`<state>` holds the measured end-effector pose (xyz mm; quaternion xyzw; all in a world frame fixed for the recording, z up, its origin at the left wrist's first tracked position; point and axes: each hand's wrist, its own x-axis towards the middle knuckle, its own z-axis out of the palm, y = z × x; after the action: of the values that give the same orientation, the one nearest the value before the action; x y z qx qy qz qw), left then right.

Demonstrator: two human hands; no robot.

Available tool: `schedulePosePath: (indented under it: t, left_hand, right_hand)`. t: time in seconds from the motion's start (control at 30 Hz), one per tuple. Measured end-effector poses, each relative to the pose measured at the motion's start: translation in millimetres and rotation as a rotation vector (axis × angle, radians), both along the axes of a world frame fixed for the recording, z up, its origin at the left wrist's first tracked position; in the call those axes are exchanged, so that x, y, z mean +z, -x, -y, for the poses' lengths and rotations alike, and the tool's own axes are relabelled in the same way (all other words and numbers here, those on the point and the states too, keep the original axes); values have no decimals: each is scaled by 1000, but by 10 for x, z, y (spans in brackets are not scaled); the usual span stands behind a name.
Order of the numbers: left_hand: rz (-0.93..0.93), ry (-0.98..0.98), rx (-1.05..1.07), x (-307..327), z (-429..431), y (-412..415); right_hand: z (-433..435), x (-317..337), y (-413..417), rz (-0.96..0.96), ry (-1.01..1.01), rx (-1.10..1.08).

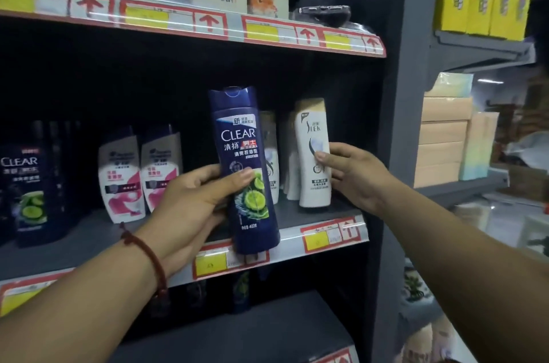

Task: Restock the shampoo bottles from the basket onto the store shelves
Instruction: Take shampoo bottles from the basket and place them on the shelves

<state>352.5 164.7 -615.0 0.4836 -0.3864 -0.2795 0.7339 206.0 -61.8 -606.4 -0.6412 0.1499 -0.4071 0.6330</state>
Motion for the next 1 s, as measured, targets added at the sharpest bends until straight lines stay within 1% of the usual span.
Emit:
schedulePosePath:
  t: [0.13, 0.23, 0.3, 0.37, 0.43, 0.5, 0.57, 0.77, 0.87, 1.0]
  left_hand:
    - [-42, 32, 4, -39, 46, -44]
    - [-59, 46, 24, -52, 39, -54]
    - [-56, 47, 36, -54, -8, -58]
    - [-36, 30, 57, -46, -90, -49]
    - [-11, 15, 87, -46, -203, -22]
    - [1, 1, 121, -79, -333, 34]
    - [0, -11, 131, -164, -475, 103]
    - [0, -73, 129, -486, -963, 254]
    - [-22, -94, 132, -693, -1214, 310]
    - [-86, -109, 169, -1045, -1503, 341]
  right_hand:
    - [42, -147, -101, -47, 57, -65]
    - [25, -128, -93, -90, 103, -108]
    - [-29, -83, -55, -119, 100, -151]
    - [-126, -51, 5, -143, 82, -242]
    - [-307, -44, 85, -178, 122, -353]
    - [-516, -39, 159, -206, 173, -409]
    - [-748, -23, 206, -231, 204, -382]
    - [-1563, -8, 181, -304, 308, -176]
    - [-1930, -127, 149, -383, 336, -104]
    - [-2296, -433, 124, -466, 315, -2]
